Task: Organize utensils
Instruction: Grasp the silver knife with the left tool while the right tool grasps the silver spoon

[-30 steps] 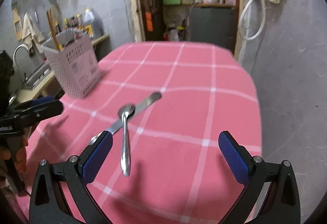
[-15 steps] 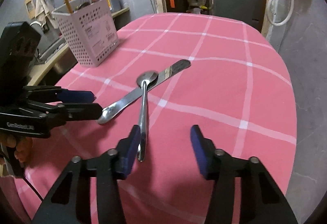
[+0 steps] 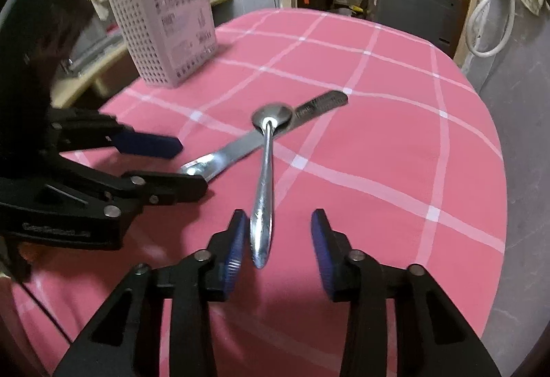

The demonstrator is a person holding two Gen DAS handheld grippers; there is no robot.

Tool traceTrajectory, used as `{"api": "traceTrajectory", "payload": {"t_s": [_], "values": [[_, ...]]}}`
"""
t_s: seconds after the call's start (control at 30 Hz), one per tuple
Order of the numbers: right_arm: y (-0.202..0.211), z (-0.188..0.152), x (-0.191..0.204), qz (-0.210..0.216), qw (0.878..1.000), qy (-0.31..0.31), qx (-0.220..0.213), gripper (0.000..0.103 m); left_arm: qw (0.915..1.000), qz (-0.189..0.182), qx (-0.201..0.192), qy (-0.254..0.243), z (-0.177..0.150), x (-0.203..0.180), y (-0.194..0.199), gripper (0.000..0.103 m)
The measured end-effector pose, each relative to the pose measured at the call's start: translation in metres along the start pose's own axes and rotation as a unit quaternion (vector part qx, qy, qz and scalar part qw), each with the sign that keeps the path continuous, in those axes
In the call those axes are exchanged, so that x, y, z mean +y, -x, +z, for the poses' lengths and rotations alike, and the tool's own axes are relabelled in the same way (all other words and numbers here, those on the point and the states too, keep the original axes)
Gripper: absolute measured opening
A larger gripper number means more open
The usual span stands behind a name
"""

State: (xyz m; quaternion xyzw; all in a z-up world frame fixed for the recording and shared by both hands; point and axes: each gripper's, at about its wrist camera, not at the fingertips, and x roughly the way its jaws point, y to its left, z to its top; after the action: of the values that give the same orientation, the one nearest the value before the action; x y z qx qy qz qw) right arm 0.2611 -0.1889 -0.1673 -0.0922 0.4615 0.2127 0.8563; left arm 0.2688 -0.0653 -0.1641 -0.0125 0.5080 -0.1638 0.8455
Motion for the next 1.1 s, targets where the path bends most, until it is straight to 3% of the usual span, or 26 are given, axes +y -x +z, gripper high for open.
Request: {"api": "traceTrajectory", "payload": {"t_s": [0.07,0.13,0.33,0.73,0.87,0.93,1.1], "values": [[0.001,0.001,-0.001,-0.009,1.0,-0.008,0.004,0.026,1.0,0.003,0.001,-0.001,0.001,0.0,0.0,0.046],[0.003,0.0,-0.005,-0.019,1.0,-0.021,0.005,0.013,1.0,0.004,0.0,0.003,0.001,0.002,0.0,0.042],[0.011,-0.008,-0.019,-0.027,0.998,-0.056,0.005,0.01,0.9999,0.003,-0.001,0.011,0.003,0.009,0.002,0.026],[0.025,-0.029,-0.042,-0.04,0.988,-0.148,0.031,0.011,0.9997,-0.013,0.013,0.014,0.004,0.01,0.006,0.019],[0.026,-0.027,-0.05,-0.013,0.987,-0.159,0.023,0.015,0.9984,-0.03,0.01,0.046,0.003,0.016,0.014,0.019],[0.026,-0.025,-0.056,0.004,0.986,-0.164,0.016,0.025,0.9974,-0.041,0.005,0.058,0.003,0.018,0.018,0.02],[0.018,-0.014,-0.074,0.043,0.984,-0.173,0.005,0.028,0.9973,-0.053,-0.014,0.05,0.017,0.017,0.02,0.024]]}}
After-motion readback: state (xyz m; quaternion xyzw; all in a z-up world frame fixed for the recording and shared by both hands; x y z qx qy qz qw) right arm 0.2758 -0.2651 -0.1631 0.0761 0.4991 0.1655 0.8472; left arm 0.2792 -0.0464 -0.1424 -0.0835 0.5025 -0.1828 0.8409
